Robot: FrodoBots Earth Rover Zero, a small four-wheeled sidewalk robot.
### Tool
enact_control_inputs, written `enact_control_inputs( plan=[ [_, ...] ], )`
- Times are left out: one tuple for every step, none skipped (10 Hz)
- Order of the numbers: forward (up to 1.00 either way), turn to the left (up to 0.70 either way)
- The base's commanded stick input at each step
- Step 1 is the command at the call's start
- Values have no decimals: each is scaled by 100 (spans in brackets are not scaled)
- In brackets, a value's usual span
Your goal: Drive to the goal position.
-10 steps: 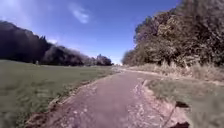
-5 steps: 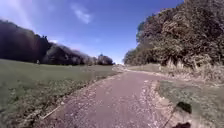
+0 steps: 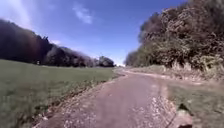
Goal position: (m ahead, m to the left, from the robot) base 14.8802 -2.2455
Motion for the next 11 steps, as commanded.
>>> enact_control_inputs(
  plan=[
    [100, 3],
    [100, 3],
    [100, 3],
    [100, 3],
    [100, 2],
    [100, 0],
    [100, -13],
    [100, -28],
    [100, -40],
    [100, -40],
    [100, -40]
  ],
)
